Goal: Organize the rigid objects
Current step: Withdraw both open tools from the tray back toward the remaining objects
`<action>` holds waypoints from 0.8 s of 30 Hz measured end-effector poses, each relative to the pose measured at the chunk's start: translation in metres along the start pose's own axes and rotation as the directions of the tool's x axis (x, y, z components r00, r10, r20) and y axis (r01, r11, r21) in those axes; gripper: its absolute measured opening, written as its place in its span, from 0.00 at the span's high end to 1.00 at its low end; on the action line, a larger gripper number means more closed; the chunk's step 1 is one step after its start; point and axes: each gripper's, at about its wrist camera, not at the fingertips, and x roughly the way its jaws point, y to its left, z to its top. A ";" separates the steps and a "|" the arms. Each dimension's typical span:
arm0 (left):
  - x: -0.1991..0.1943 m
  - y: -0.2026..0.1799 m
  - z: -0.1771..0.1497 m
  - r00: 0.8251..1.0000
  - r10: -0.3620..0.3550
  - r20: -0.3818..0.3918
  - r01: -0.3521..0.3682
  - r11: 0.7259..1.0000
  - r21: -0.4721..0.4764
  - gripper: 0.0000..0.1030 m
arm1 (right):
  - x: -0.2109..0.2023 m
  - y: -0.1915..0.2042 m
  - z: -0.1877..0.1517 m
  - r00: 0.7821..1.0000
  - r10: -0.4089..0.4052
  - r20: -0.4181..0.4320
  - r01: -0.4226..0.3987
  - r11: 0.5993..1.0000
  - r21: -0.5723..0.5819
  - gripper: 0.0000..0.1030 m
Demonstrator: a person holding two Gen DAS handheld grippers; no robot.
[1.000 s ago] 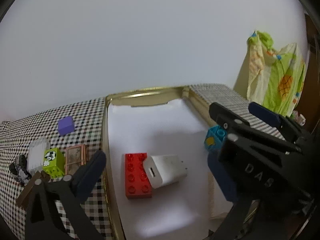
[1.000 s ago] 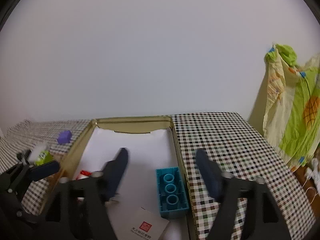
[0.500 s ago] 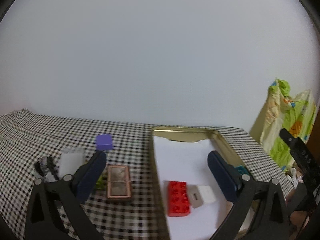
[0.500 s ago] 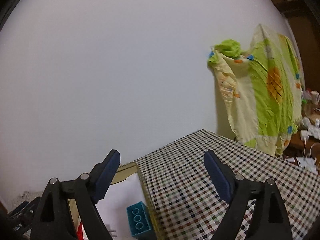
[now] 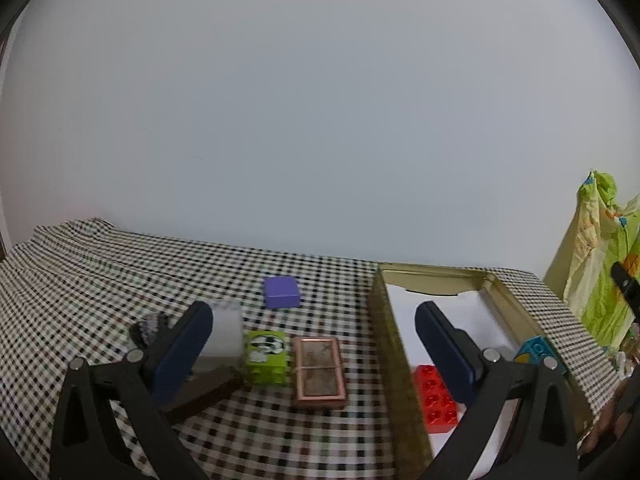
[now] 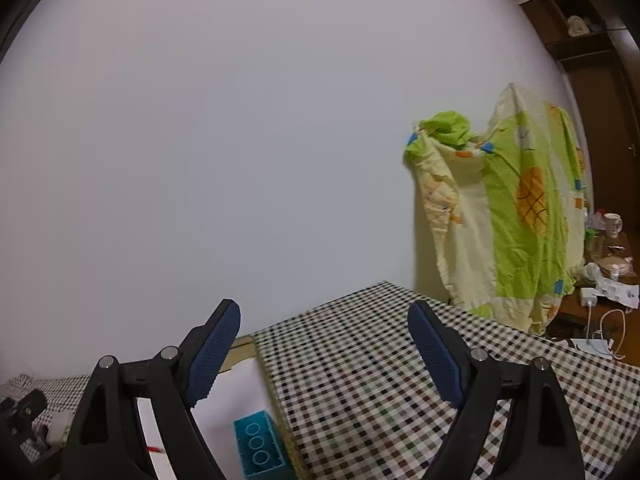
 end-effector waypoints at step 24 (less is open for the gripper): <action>0.001 -0.003 -0.010 0.997 0.050 0.056 -0.056 0.992 0.112 0.01 | -0.013 0.034 -0.015 0.998 -0.055 0.043 0.058 0.996 -0.067 0.13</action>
